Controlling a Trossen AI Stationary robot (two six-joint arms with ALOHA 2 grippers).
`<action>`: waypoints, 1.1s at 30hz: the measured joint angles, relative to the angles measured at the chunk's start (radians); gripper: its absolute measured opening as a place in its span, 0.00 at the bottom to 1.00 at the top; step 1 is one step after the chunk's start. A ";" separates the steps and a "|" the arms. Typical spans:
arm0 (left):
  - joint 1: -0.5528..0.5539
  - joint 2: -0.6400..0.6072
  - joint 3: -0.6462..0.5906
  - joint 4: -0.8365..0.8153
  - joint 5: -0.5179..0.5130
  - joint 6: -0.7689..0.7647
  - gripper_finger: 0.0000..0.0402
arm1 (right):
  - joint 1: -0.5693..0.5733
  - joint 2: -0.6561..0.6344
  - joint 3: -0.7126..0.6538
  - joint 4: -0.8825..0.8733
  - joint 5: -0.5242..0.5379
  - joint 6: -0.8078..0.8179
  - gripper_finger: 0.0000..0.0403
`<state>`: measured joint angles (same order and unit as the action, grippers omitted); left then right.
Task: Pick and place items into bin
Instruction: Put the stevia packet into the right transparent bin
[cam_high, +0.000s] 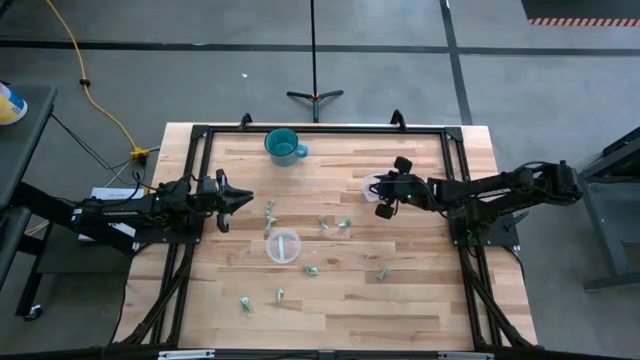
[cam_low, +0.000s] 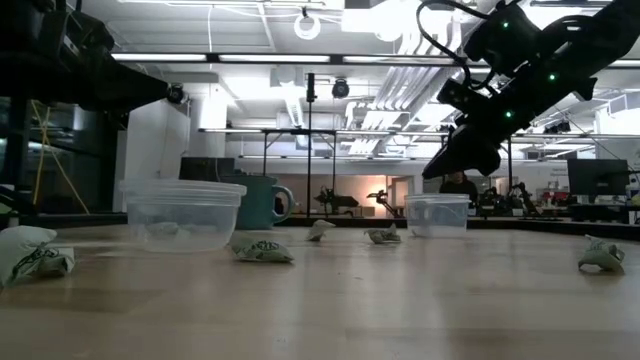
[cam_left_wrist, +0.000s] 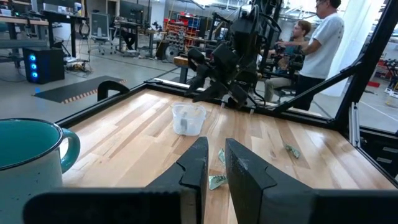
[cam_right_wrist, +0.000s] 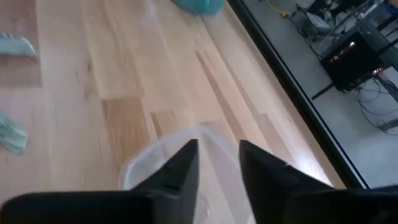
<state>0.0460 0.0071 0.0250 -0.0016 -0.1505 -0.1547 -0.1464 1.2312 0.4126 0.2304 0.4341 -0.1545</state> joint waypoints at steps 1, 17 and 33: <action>0.000 0.000 0.000 0.000 0.000 0.000 0.23 | 0.002 0.000 0.000 0.015 -0.011 0.000 0.33; 0.000 0.000 0.000 0.000 0.000 0.000 0.23 | 0.179 0.057 0.000 0.161 -0.454 -0.057 0.49; 0.000 0.000 0.000 0.000 0.000 0.000 0.23 | 0.212 0.413 0.066 0.374 -0.331 -0.085 0.49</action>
<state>0.0460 0.0067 0.0250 -0.0013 -0.1505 -0.1547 0.0655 1.6445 0.4783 0.6043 0.1032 -0.2394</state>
